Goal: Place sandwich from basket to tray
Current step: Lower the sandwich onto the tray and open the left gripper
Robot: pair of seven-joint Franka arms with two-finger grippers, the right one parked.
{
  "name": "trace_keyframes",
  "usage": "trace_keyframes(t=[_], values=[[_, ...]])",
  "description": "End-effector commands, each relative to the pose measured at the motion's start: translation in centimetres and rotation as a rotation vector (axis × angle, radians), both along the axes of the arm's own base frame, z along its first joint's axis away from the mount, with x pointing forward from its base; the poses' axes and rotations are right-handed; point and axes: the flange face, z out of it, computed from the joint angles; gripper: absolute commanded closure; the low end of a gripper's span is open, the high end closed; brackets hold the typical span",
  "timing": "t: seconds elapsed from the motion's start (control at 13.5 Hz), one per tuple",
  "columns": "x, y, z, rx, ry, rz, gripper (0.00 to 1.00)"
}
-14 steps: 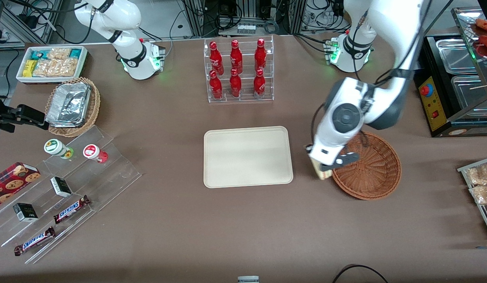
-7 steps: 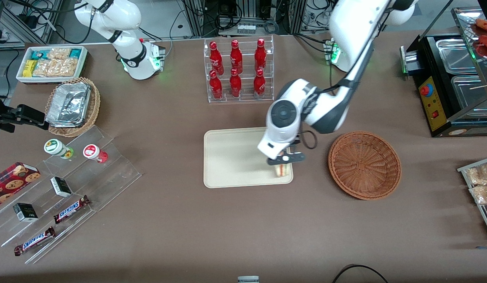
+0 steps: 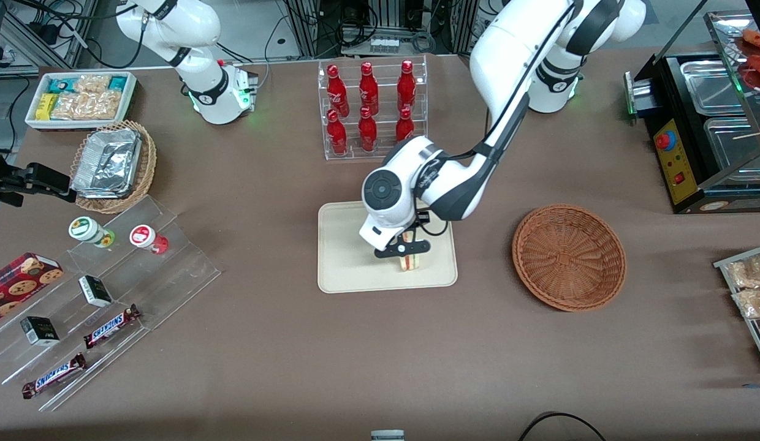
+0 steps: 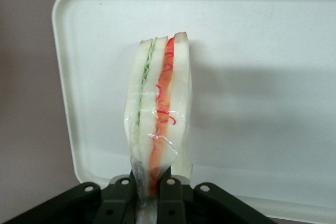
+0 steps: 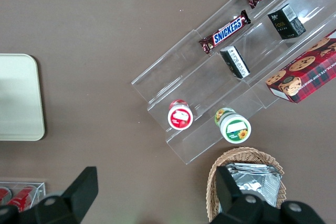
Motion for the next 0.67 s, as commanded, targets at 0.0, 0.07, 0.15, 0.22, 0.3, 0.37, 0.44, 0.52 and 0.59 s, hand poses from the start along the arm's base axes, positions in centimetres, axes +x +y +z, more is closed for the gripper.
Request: trace_keyframes(t=[0.0,0.07,0.15,0.22,0.3,0.37,0.44,0.52,0.59], values=[[-0.1,-1.1,0.4,0.011,-0.008,0.019,1.0],[-0.1,-1.4,0.4,0.009,-0.012,0.025,1.0],[-0.4,-2.1,0.2,0.009,-0.013,0.016,1.0],[-0.5,-2.4,0.2,0.007,-0.016,0.018,1.0],[-0.5,-2.3,-0.4,0.015,-0.013,0.034,1.0],[-0.5,-2.4,-0.5,0.013,-0.015,0.044,1.0],[-0.4,-2.4,-0.7,0.012,-0.018,0.049,1.0],[-0.4,-2.5,-1.1,0.01,-0.019,0.051,1.0],[-0.4,-2.4,-1.2,0.011,-0.017,0.051,1.0]])
